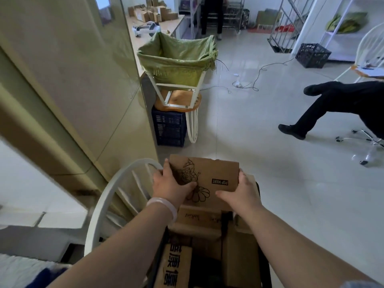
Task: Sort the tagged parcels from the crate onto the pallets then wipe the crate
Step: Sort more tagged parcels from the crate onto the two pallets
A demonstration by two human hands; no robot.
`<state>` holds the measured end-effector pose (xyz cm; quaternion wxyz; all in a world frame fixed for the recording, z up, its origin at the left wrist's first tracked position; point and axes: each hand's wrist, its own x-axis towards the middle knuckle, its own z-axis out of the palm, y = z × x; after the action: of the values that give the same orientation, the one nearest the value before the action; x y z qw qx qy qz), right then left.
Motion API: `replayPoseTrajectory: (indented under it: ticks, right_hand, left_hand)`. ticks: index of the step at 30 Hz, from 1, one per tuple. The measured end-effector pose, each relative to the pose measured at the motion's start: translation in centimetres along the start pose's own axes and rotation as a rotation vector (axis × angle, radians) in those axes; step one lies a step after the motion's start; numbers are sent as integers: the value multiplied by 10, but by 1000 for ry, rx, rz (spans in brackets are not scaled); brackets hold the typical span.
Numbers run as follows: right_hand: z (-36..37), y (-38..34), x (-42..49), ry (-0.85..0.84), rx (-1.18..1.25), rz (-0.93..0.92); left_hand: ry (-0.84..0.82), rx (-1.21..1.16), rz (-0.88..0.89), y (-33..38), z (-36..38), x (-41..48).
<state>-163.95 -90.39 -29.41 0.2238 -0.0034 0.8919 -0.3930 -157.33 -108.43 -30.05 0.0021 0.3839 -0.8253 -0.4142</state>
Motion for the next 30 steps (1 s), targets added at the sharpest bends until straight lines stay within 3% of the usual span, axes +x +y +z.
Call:
replayPoseTrajectory:
  ticks: [11, 24, 30]
  right_hand:
    - [-35, 26, -91, -44, 225, -32]
    - [-34, 64, -212, -325, 197, -187]
    - [-12, 49, -252, -376, 176, -244]
  left_hand:
    - [217, -552, -133, -18, -13, -150]
    - [342, -689, -121, -68, -30, -320]
    - [407, -612, -137, -95, -67, -363]
